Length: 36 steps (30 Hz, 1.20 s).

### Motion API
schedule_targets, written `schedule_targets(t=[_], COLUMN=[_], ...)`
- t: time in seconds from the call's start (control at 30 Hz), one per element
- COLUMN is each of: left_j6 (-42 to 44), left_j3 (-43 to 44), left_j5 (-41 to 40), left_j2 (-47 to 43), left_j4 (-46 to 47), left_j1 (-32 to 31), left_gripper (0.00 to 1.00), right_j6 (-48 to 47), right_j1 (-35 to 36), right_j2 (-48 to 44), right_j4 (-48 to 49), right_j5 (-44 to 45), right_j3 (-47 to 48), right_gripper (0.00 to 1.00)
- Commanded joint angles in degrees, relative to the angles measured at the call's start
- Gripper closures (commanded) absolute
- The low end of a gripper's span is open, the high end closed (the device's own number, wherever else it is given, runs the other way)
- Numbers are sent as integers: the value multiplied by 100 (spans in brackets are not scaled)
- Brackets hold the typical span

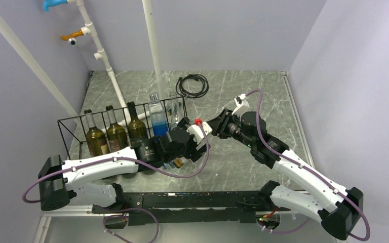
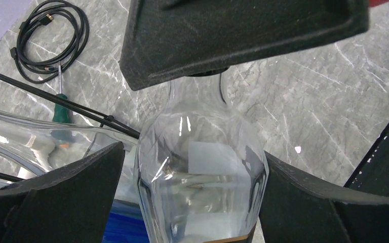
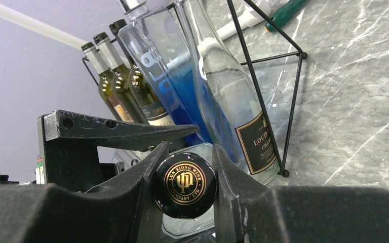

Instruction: Put the wine bottle on the wine rack

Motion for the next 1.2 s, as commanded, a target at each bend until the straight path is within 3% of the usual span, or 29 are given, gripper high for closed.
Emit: schedule_targets(t=[0.0, 0.2, 0.3, 0.47, 0.53, 0.57, 0.87, 0.93, 1.17], left_j6=[-45, 86, 142, 256, 287, 305, 513, 592, 750], left_j3=[320, 343, 391, 304, 194, 144, -56, -66, -116], left_j5=[-198, -188, -112, -26, -106, -167, -469, -600, -883], left_j2=[15, 117, 165, 25, -89, -150, -541, -567, -831], left_j4=[520, 513, 434, 526, 625, 686, 911, 919, 923], left_j1=[28, 28, 28, 28, 28, 28, 28, 28, 28], left_gripper=[5, 7, 16, 69, 93, 100, 100, 100, 100], right_j6=[409, 477, 371, 77, 75, 87, -608, -871, -1280], right_j1=[52, 55, 58, 65, 73, 74, 69, 65, 65], right_j2=[-124, -192, -112, -16, -54, -93, -206, -231, -972], right_j4=[993, 1175, 1126, 908, 759, 728, -161, -575, -1280], right_j5=[-650, -673, -765, -912, -844, -808, -338, -159, 845], right_j3=[244, 6, 144, 308, 298, 262, 985, 1314, 1545], right_gripper=[100, 100, 100, 100, 88, 79, 5, 1, 0])
